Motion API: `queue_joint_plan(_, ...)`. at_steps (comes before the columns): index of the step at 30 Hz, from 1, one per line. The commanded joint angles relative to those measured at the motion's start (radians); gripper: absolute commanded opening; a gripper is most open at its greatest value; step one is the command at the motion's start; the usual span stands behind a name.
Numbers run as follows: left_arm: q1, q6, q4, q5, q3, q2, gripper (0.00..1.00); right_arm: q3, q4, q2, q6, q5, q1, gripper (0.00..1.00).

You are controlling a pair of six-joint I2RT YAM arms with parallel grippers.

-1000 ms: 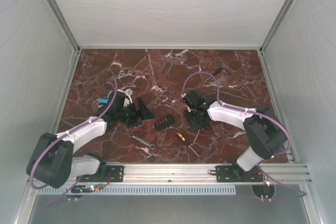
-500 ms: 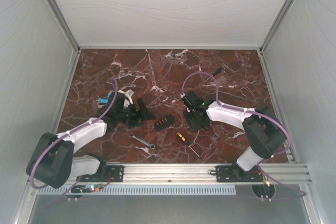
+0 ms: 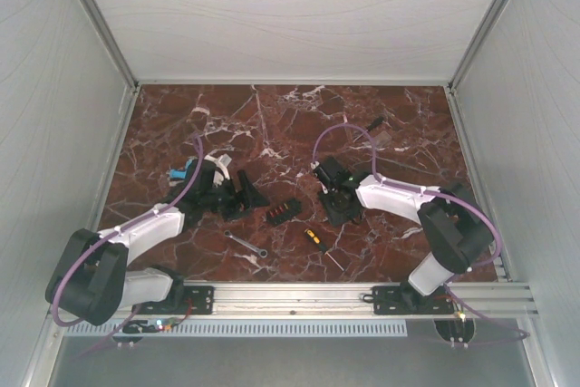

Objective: Snap on the fuse box
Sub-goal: Pick up the fuse from the center of the board.

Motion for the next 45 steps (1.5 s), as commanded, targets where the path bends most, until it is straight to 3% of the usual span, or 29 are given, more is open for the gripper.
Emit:
queue_joint_plan(1,0.003,-0.008,0.051,0.024,0.004,-0.013,0.85,-0.004,0.041,0.024,-0.013,-0.008,-0.006,0.3)
queue_joint_plan(20,0.003,-0.017,0.076,0.046,-0.005,-0.001,0.83,-0.009,0.076,0.055,-0.036,0.001,-0.007,0.3)
queue_joint_plan(28,0.003,-0.026,0.101,0.074,-0.006,0.003,0.81,-0.007,0.065,0.035,-0.033,-0.006,-0.003,0.17)
queue_joint_plan(34,0.003,-0.058,0.152,0.133,0.003,0.02,0.74,0.003,0.092,-0.048,-0.048,-0.025,0.018,0.14)
queue_joint_plan(45,-0.018,-0.171,0.4,0.314,0.073,0.129,0.54,0.047,0.249,-0.261,-0.103,-0.146,0.095,0.14)
